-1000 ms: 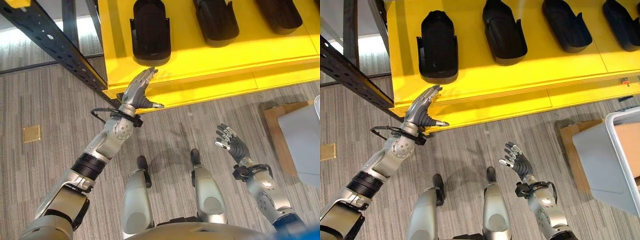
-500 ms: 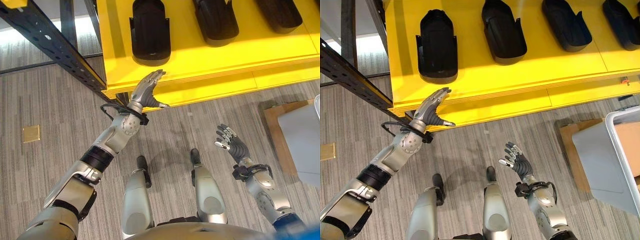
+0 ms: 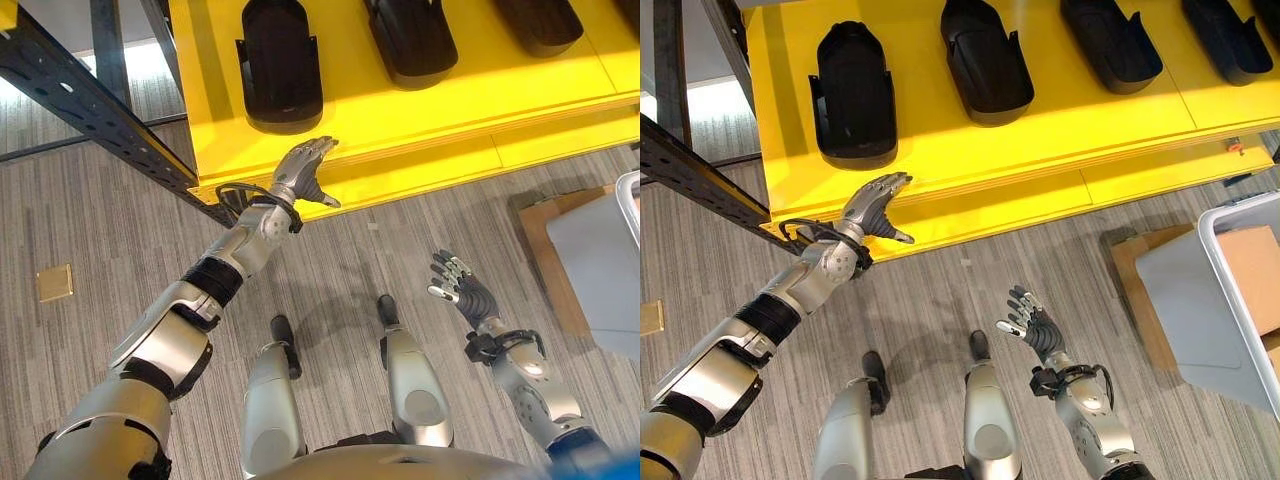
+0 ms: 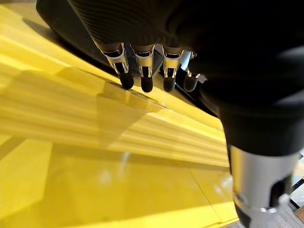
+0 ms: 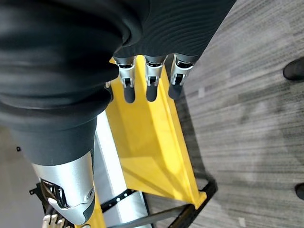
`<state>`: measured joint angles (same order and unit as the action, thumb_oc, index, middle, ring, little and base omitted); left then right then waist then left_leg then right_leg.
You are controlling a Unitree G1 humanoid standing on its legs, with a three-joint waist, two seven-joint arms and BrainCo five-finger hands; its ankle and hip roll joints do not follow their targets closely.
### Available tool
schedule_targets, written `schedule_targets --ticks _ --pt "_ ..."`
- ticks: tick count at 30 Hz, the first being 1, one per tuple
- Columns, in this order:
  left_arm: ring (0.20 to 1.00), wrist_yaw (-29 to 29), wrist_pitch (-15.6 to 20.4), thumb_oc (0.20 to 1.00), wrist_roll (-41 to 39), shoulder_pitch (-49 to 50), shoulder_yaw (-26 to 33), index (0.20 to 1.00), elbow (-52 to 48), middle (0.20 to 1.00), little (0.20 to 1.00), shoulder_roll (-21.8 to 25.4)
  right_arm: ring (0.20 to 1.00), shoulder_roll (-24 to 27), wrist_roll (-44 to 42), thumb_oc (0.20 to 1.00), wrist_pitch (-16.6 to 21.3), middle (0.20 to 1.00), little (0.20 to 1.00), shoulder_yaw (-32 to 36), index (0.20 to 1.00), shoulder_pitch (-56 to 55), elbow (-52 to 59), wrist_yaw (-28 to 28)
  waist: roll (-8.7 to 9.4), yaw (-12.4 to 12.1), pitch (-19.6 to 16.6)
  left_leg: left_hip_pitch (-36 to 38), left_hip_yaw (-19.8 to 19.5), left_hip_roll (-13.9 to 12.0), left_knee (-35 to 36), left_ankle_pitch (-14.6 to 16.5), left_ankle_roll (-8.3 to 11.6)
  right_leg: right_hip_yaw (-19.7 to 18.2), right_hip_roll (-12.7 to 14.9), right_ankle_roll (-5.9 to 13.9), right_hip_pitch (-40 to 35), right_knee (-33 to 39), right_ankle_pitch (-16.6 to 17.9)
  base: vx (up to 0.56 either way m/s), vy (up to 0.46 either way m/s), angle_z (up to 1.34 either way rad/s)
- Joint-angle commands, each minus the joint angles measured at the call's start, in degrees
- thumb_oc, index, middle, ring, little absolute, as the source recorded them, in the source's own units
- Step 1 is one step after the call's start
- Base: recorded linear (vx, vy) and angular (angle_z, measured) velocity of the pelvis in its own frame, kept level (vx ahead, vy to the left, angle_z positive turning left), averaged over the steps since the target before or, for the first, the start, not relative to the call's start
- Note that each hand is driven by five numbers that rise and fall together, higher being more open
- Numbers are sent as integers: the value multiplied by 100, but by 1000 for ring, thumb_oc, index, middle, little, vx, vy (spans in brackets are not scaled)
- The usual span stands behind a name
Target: Move parts from the plastic box to the shelf.
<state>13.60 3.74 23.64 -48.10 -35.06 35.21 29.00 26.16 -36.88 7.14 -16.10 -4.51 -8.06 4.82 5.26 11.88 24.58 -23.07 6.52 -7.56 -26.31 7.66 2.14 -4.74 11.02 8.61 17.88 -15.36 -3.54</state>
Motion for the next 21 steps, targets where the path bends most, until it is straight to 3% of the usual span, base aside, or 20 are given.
schedule_targets --ticks 1,21 --pt "1000 6 -41 1000 39 -72 77 1000 219 1000 1000 75 1000 385 -47 1000 130 1000 1000 170 1000 -251 321 128 23 -54 -264 -344 -599 -319 -167 -173 318 52 237 -111 -377 -465 -896 0 0 0" --pt "1000 37 -166 1000 -402 -663 96 1000 1105 1000 1000 269 1000 453 -100 1000 69 1000 1000 149 1000 -371 327 252 36 -4 -298 -415 -625 -336 -207 -194 336 34 225 -100 -295 -543 -902 0 0 0"
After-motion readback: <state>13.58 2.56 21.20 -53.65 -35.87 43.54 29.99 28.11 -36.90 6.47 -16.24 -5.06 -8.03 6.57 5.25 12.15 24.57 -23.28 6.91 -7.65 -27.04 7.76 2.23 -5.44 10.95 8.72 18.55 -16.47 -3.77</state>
